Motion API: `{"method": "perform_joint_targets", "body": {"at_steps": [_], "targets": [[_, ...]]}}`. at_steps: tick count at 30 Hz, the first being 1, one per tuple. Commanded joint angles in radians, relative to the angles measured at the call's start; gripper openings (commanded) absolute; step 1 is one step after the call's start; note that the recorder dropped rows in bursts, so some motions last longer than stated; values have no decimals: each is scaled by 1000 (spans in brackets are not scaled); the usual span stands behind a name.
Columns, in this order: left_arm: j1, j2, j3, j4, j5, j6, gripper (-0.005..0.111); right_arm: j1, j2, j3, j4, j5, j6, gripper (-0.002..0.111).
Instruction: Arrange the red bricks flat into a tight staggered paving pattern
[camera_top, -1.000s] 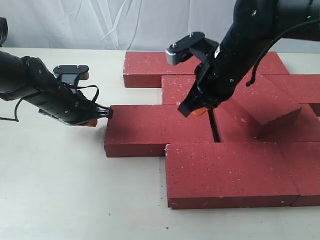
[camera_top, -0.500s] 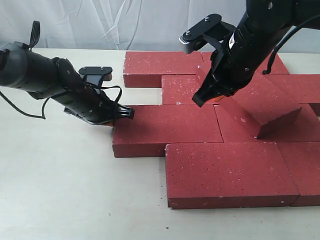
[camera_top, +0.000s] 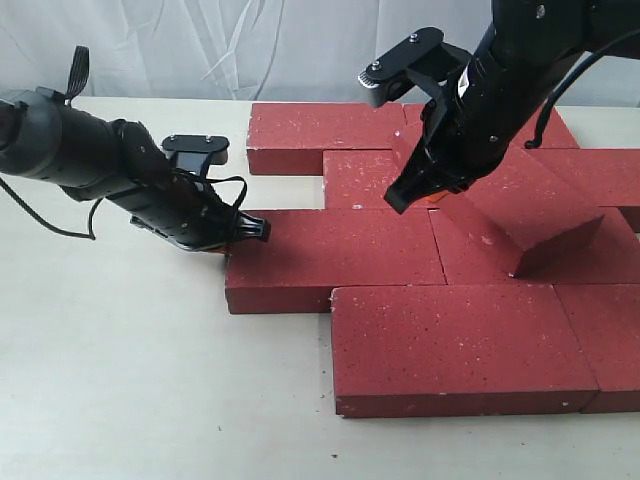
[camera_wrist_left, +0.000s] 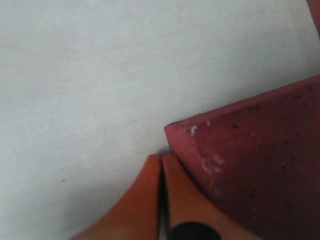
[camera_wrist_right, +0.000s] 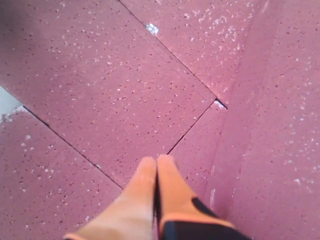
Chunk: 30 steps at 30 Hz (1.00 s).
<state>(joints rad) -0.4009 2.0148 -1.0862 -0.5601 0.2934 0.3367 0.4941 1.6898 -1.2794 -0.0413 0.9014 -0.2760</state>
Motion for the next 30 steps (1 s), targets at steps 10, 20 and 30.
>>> {"method": "perform_joint_targets", "body": {"at_steps": [10,20,30], "targets": [[96,-109,-1,143,81,-24,0,-4,52,-1,117,-87,-4,-1],[142,-197,1,208,169,-20,0,-4,235,-3,107,-312,-15,-1],[142,-213,1,176,223,-20,0,-4,298,-3,69,-364,-21,-1]]}}
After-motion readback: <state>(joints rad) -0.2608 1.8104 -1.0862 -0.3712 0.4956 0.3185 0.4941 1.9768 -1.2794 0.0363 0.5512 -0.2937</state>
